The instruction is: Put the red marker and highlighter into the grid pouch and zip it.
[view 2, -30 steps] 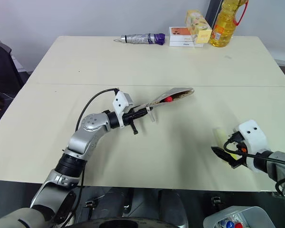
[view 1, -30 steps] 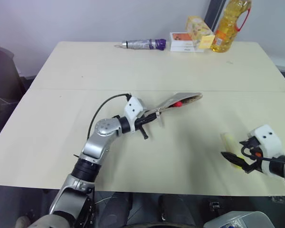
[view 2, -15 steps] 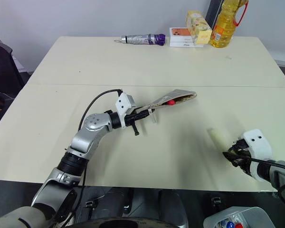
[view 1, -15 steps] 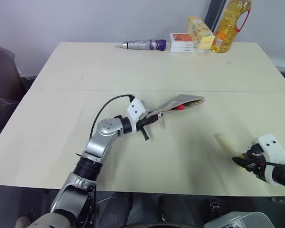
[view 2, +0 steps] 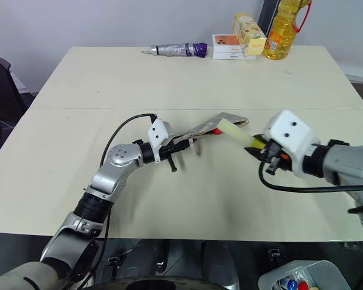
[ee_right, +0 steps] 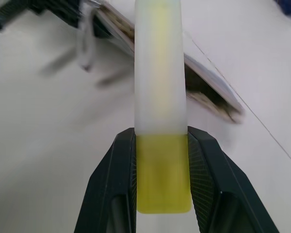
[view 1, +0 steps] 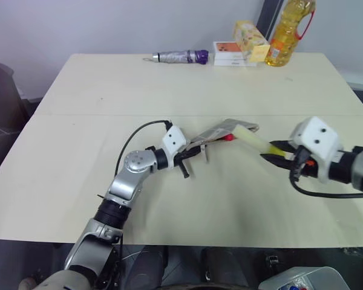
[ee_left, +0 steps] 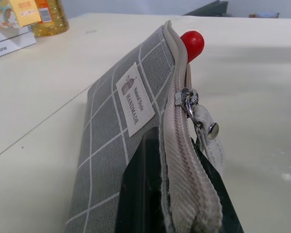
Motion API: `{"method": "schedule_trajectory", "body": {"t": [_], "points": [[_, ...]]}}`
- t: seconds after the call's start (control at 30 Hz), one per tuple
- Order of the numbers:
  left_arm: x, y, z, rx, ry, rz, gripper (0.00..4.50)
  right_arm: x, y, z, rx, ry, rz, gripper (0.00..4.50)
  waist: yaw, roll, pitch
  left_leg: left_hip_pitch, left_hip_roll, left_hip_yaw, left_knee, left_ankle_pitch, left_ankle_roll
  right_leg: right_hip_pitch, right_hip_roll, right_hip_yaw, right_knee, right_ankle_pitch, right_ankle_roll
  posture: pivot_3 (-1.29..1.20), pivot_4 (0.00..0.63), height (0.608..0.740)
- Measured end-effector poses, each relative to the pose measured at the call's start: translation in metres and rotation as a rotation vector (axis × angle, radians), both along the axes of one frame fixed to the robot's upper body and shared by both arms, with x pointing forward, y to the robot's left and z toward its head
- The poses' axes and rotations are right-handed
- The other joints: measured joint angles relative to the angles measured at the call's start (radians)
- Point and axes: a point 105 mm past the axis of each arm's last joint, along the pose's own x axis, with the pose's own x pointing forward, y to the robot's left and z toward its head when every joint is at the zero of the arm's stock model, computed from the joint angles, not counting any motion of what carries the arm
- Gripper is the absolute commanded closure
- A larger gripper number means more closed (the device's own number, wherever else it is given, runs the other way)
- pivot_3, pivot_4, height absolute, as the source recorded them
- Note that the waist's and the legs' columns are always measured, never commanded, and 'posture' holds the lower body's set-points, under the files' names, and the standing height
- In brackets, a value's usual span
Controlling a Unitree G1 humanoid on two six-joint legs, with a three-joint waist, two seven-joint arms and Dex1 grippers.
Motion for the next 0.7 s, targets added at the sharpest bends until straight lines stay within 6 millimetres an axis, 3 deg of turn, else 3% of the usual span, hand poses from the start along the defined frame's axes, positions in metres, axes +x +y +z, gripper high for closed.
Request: {"method": "schedule_trajectory", "body": {"t": [0.2,0.7], "points": [[-0.001,-0.001,0.000,0.007,-0.008,0.002,4.50,0.004,0.019,-0.016,-0.024,0.056,0.063,3.64,0.001,0.000,0.000,0.000,0.000,0.000,0.000,0.000,0.000,0.000,0.000,0.000,0.000,0.000,0.000,0.00,0.150,0.740],[-0.004,0.004,0.000,0.016,-0.023,0.013,4.50,0.018,-0.001,-0.027,-0.074,0.079,-0.034,3.64,0.001,0.000,0.000,0.000,0.000,0.000,0.000,0.000,0.000,-0.001,0.000,0.000,0.000,0.000,0.000,0.00,0.150,0.740]]}}
